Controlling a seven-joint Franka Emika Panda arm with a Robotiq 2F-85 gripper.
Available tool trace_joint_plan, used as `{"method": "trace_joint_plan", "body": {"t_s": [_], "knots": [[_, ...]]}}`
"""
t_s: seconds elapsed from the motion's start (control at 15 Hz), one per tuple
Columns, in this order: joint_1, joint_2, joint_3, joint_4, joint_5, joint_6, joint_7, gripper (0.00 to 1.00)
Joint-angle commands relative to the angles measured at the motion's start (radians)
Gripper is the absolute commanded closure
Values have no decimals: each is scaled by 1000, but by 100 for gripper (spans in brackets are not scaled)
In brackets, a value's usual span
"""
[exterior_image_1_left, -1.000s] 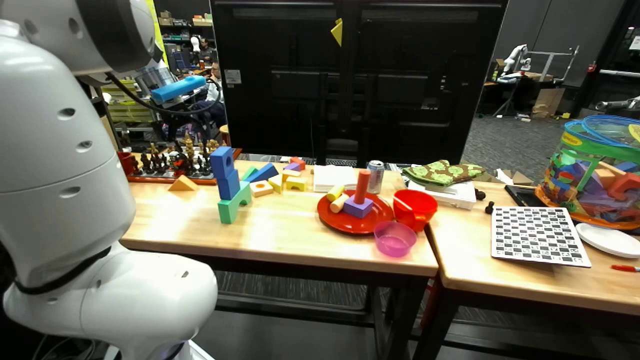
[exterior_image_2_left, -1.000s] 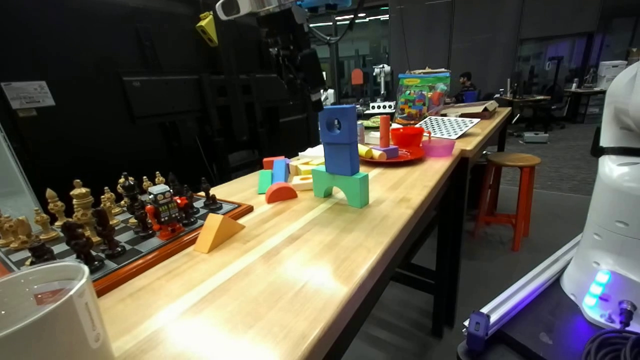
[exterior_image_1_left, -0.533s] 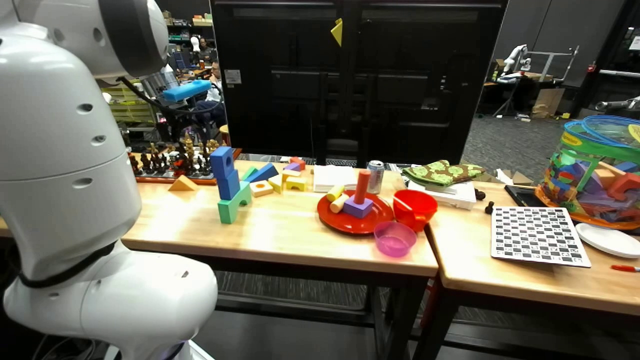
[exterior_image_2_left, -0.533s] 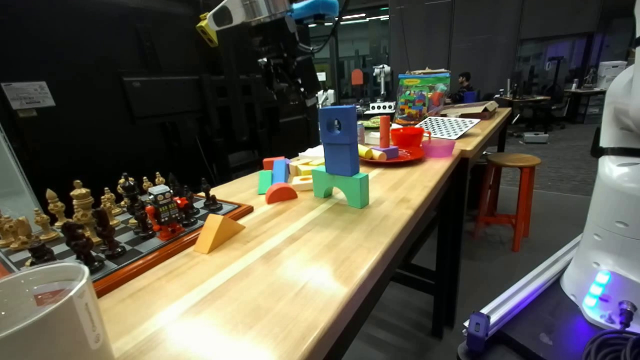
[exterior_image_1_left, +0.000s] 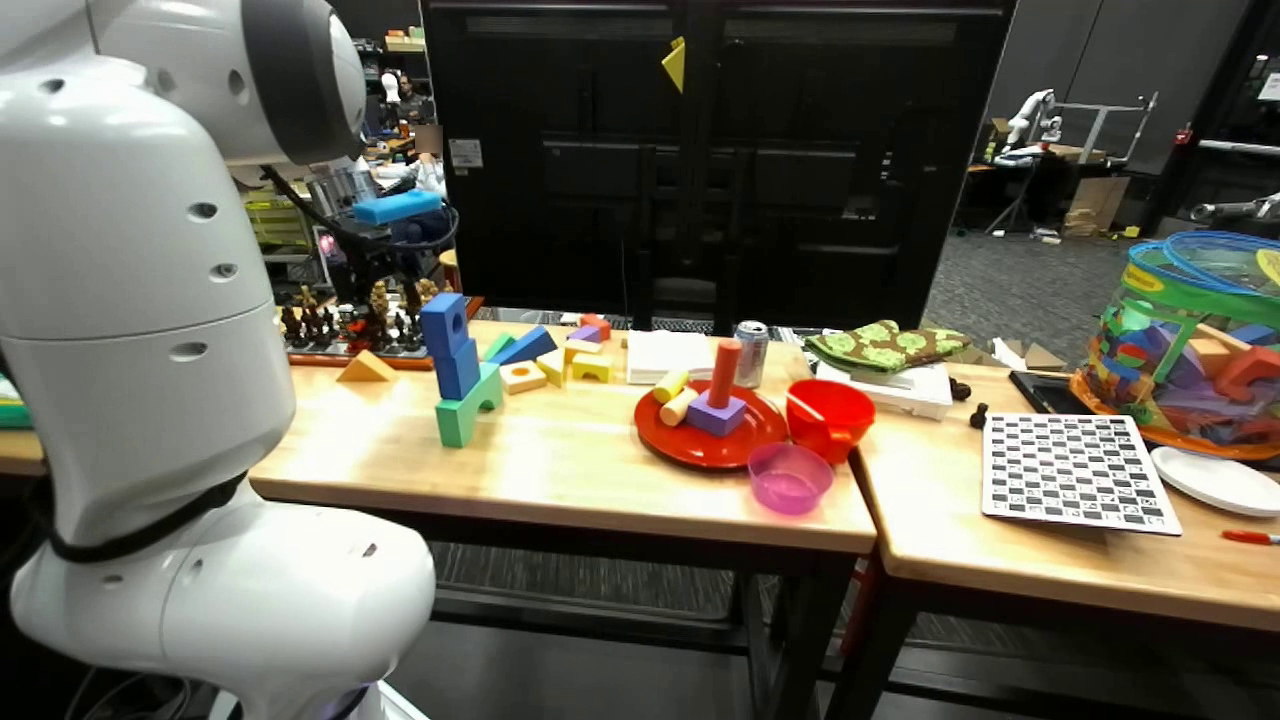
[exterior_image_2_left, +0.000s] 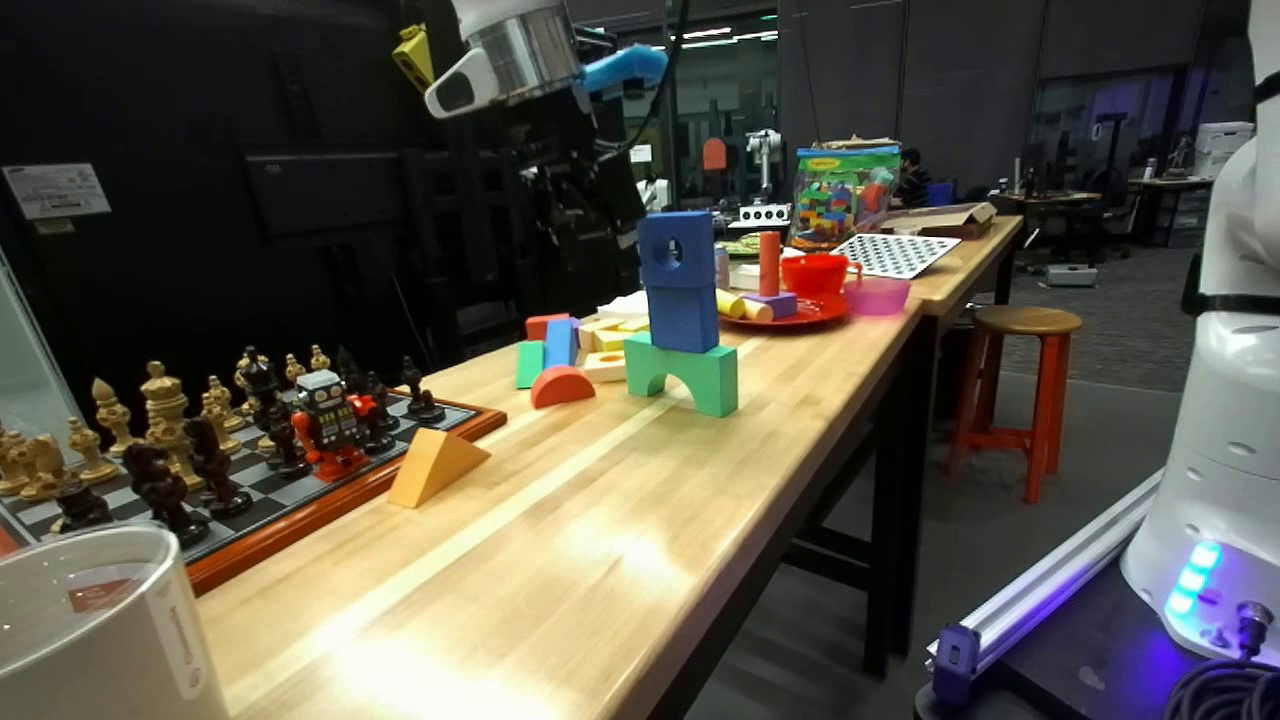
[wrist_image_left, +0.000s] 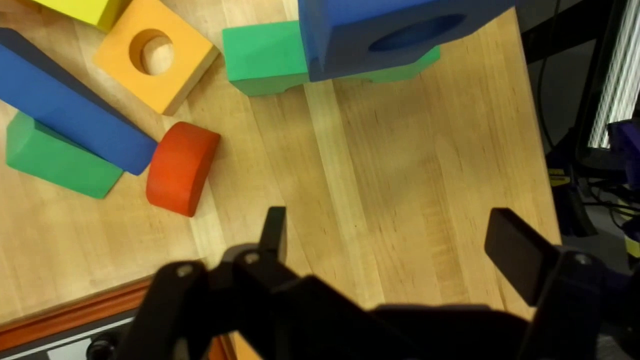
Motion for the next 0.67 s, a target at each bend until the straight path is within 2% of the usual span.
{"method": "trace_joint_plan", "body": {"t_s": [0.0,0.6], "knots": [[-3,34,-5,9,-9,27,-23,0],[14,120,-1,43,-79,33,-26,0]]}}
